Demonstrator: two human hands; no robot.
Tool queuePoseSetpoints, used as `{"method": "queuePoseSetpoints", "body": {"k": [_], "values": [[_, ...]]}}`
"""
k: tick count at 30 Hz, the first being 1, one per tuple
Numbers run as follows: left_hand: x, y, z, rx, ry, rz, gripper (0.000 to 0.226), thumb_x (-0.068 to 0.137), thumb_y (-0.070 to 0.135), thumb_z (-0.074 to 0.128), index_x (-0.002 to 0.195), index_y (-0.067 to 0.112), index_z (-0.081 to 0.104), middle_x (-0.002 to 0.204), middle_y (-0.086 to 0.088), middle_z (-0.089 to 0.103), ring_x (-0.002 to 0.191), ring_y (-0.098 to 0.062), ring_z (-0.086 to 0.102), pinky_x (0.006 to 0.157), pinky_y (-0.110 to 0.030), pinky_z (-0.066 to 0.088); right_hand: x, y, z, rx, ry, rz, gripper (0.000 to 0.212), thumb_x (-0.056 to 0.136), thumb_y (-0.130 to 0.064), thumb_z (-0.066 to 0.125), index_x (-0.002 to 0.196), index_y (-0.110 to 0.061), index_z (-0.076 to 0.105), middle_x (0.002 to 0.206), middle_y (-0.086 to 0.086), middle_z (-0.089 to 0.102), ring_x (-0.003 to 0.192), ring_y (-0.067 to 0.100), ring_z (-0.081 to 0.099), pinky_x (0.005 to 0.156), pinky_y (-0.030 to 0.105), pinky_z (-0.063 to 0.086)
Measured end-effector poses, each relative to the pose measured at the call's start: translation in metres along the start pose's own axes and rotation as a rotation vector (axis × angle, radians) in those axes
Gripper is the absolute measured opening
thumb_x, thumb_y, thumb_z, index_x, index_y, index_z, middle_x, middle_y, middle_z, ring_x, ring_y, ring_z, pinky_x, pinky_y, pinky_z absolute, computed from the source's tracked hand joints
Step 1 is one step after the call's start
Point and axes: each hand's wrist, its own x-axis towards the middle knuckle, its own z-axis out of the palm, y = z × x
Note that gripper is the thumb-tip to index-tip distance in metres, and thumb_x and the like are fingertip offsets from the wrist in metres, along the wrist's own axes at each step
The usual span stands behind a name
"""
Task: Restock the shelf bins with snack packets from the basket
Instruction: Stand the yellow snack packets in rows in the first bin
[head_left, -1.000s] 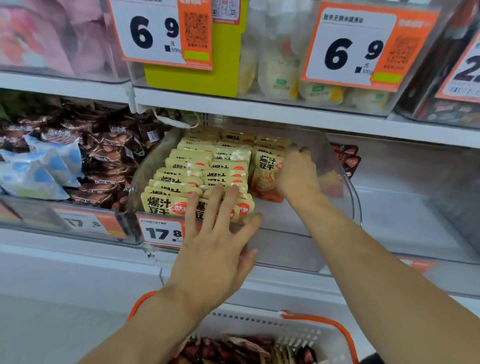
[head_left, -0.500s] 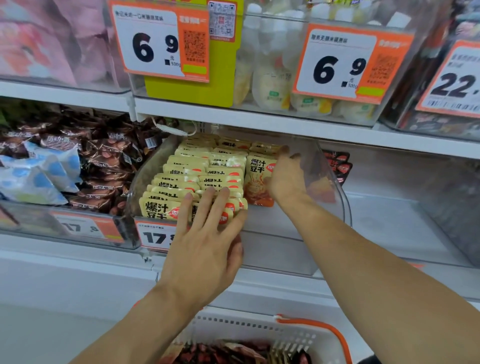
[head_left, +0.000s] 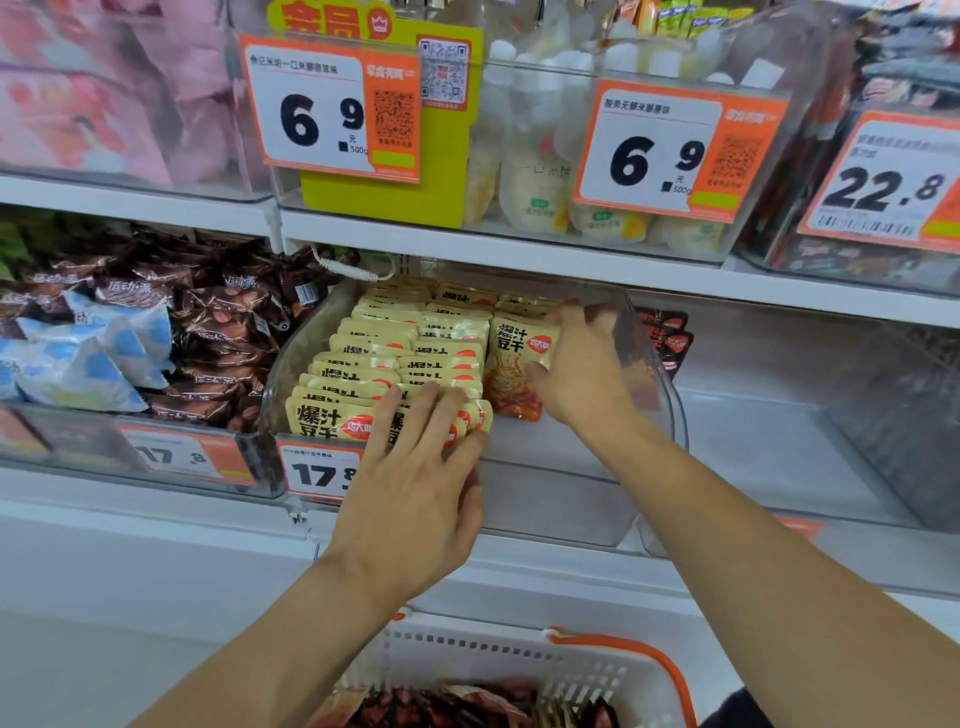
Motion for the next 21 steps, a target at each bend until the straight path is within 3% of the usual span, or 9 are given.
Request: {"method": "queuePoseSetpoints", "body": {"k": [2, 4, 6, 10, 12, 15, 17, 19, 21], "values": [[-0.002, -0.001, -0.001, -0.029, 0.014, 0.019, 0.048, 0.082, 0.038, 0.057, 0.125, 0.018, 0.063, 0.152, -0.018, 0.039, 0.147, -0.036, 0.026, 0.119, -0.059, 0.019, -0.028, -0.006, -0.011, 0.068, 0.033, -0.168, 0.040, 0.084, -0.011, 0.073, 0.119, -0.013, 0.054, 0.128, 0.007, 0.035, 0.107, 0.024, 0.056, 0.096, 0.027, 0.045], [-0.007, -0.002, -0.002, -0.072, 0.058, 0.057, 0.054, 0.081, 0.034, 0.060, 0.133, 0.017, 0.058, 0.156, -0.019, 0.034, 0.150, -0.037, 0.018, 0.119, -0.059, 0.019, -0.062, -0.012, -0.019, 0.202, 0.084, -0.339, 0.026, 0.083, -0.007, 0.070, 0.106, -0.014, 0.060, 0.117, 0.000, 0.041, 0.095, 0.012, 0.056, 0.088, 0.027, 0.051], [-0.013, -0.003, -0.006, -0.127, 0.149, 0.103, 0.052, 0.081, 0.025, 0.061, 0.132, 0.012, 0.058, 0.151, -0.019, 0.041, 0.147, -0.039, 0.026, 0.117, -0.057, 0.024, -0.094, -0.018, -0.022, 0.293, 0.071, -0.466, 0.018, 0.085, -0.004, 0.067, 0.097, -0.015, 0.061, 0.106, -0.003, 0.048, 0.087, 0.005, 0.054, 0.079, 0.019, 0.048], [-0.040, -0.007, -0.010, -0.284, 0.240, 0.060, 0.024, 0.084, 0.016, 0.056, 0.103, 0.006, 0.065, 0.111, -0.010, 0.061, 0.102, -0.033, 0.056, 0.087, -0.043, 0.044, -0.136, -0.016, -0.007, 0.424, -0.117, -0.449, 0.019, 0.083, -0.003, 0.068, 0.092, -0.016, 0.059, 0.087, -0.008, 0.054, 0.073, 0.002, 0.054, 0.068, 0.006, 0.039], [-0.066, -0.012, -0.002, -0.388, 0.065, -0.081, 0.022, 0.090, 0.019, 0.050, 0.105, 0.010, 0.063, 0.103, -0.004, 0.061, 0.089, -0.027, 0.058, 0.074, -0.038, 0.045, -0.144, -0.008, 0.010, 0.414, -0.263, -0.329, 0.018, 0.083, -0.007, 0.070, 0.094, -0.017, 0.059, 0.083, -0.008, 0.057, 0.070, 0.004, 0.055, 0.063, 0.009, 0.041], [-0.114, -0.027, 0.024, -0.446, -0.368, -0.321, 0.021, 0.096, 0.020, 0.052, 0.115, 0.017, 0.061, 0.107, 0.001, 0.063, 0.092, -0.021, 0.062, 0.075, -0.032, 0.048, -0.152, 0.007, 0.051, 0.272, -0.521, -0.171, 0.016, 0.087, -0.015, 0.069, 0.101, -0.015, 0.061, 0.086, -0.004, 0.061, 0.072, 0.008, 0.056, 0.071, 0.025, 0.048], [-0.148, -0.035, 0.045, -0.451, -0.584, -0.408, 0.015, 0.095, 0.020, 0.052, 0.102, 0.022, 0.064, 0.098, 0.002, 0.069, 0.088, -0.019, 0.066, 0.072, -0.026, 0.045, -0.166, 0.013, 0.080, 0.164, -0.658, -0.137, 0.015, 0.088, -0.015, 0.063, 0.101, -0.018, 0.058, 0.091, -0.003, 0.062, 0.084, 0.018, 0.060, 0.075, 0.031, 0.050], [-0.182, -0.035, 0.062, -0.484, -0.691, -0.504, 0.014, 0.092, 0.017, 0.051, 0.087, 0.023, 0.062, 0.089, 0.001, 0.071, 0.086, -0.021, 0.068, 0.068, -0.024, 0.042, -0.195, 0.016, 0.107, 0.086, -0.824, -0.102, 0.011, 0.089, -0.014, 0.059, 0.099, -0.016, 0.055, 0.096, 0.001, 0.062, 0.092, 0.024, 0.059, 0.078, 0.033, 0.049], [-0.214, -0.031, 0.079, -0.508, -0.713, -0.594, 0.015, 0.091, 0.013, 0.052, 0.095, 0.015, 0.066, 0.099, -0.004, 0.071, 0.095, -0.024, 0.066, 0.073, -0.026, 0.043, -0.230, 0.021, 0.130, 0.007, -0.970, -0.108, 0.017, 0.090, -0.015, 0.059, 0.105, -0.007, 0.058, 0.104, 0.011, 0.065, 0.096, 0.028, 0.060, 0.083, 0.038, 0.052]]}}
